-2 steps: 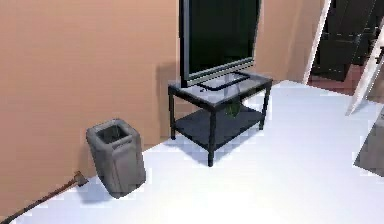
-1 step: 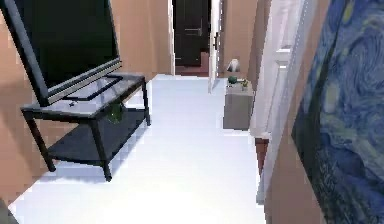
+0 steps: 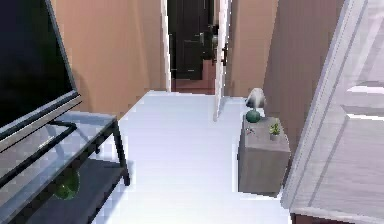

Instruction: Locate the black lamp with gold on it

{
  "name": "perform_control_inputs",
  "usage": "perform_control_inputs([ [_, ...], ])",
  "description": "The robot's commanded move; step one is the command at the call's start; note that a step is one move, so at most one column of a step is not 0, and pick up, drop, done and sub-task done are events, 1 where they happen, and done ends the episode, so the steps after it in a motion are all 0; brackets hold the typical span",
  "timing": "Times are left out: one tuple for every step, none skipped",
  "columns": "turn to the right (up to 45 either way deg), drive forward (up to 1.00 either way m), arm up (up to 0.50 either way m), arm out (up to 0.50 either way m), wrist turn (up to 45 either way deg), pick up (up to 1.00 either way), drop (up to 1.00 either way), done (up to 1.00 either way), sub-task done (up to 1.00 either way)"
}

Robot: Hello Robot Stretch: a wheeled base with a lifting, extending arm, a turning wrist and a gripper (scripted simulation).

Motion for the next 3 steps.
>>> perform_control_inputs([
  [0.0,1.0,0.0,0.0,0.0,0.0,0.0,0.0,0.0],
  [0.0,1.0,0.0,0.0,0.0,0.0,0.0,0.0,0.0],
  [12.0,0.0,0.0,0.0,0.0,0.0,0.0,0.0,0.0],
])
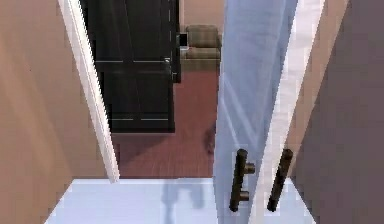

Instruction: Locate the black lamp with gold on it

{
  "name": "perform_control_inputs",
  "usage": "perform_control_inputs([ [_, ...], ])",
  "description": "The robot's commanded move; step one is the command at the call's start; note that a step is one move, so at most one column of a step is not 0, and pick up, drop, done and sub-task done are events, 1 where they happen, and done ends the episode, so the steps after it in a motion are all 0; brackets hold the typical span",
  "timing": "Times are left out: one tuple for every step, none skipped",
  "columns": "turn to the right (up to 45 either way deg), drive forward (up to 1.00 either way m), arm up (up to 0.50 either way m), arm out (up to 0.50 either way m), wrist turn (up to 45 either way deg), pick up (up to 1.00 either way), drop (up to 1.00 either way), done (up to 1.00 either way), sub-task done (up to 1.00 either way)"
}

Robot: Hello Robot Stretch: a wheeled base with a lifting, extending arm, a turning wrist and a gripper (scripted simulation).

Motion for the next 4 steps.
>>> perform_control_inputs([
  [0.0,0.15,0.0,0.0,0.0,0.0,0.0,0.0,0.0],
  [-45.0,0.0,0.0,0.0,0.0,0.0,0.0,0.0,0.0],
  [0.0,0.3,0.0,0.0,0.0,0.0,0.0,0.0,0.0],
  [15.0,0.0,0.0,0.0,0.0,0.0,0.0,0.0,0.0],
])
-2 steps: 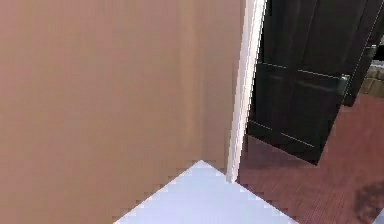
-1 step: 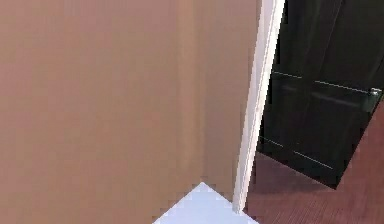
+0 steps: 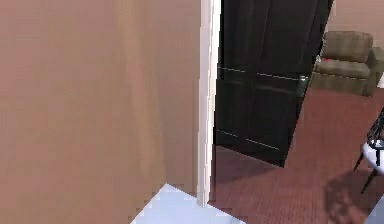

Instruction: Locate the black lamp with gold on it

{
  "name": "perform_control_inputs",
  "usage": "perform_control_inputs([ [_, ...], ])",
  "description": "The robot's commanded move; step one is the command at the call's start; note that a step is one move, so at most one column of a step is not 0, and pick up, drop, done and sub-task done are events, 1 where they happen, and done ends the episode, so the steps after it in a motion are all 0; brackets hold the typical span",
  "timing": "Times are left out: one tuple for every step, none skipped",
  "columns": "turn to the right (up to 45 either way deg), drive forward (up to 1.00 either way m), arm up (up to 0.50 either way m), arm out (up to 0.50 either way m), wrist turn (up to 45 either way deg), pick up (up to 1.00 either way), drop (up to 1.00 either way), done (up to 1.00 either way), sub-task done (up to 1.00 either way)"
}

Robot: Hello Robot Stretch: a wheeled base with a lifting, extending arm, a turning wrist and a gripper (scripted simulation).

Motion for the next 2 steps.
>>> perform_control_inputs([
  [0.0,0.45,0.0,0.0,0.0,0.0,0.0,0.0,0.0],
  [45.0,0.0,0.0,0.0,0.0,0.0,0.0,0.0,0.0],
])
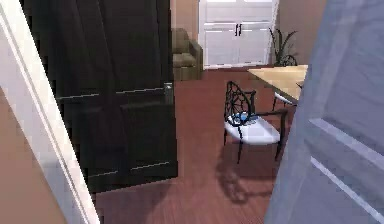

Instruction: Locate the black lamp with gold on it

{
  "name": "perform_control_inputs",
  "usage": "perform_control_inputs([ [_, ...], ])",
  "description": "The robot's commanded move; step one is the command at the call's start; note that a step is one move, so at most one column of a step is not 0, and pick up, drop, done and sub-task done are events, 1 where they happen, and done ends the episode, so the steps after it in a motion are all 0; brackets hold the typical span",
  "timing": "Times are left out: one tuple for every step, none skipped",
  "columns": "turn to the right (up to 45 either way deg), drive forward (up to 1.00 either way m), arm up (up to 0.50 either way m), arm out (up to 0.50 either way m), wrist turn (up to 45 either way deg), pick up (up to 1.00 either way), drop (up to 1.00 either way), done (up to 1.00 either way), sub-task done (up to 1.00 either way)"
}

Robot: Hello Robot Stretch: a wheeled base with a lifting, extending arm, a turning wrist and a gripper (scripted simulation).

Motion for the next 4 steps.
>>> perform_control_inputs([
  [0.0,1.0,0.0,0.0,0.0,0.0,0.0,0.0,0.0],
  [0.0,0.1,0.0,0.0,0.0,0.0,0.0,0.0,0.0],
  [42.0,0.0,0.0,0.0,0.0,0.0,0.0,0.0,0.0],
  [0.0,0.35,0.0,0.0,0.0,0.0,0.0,0.0,0.0],
])
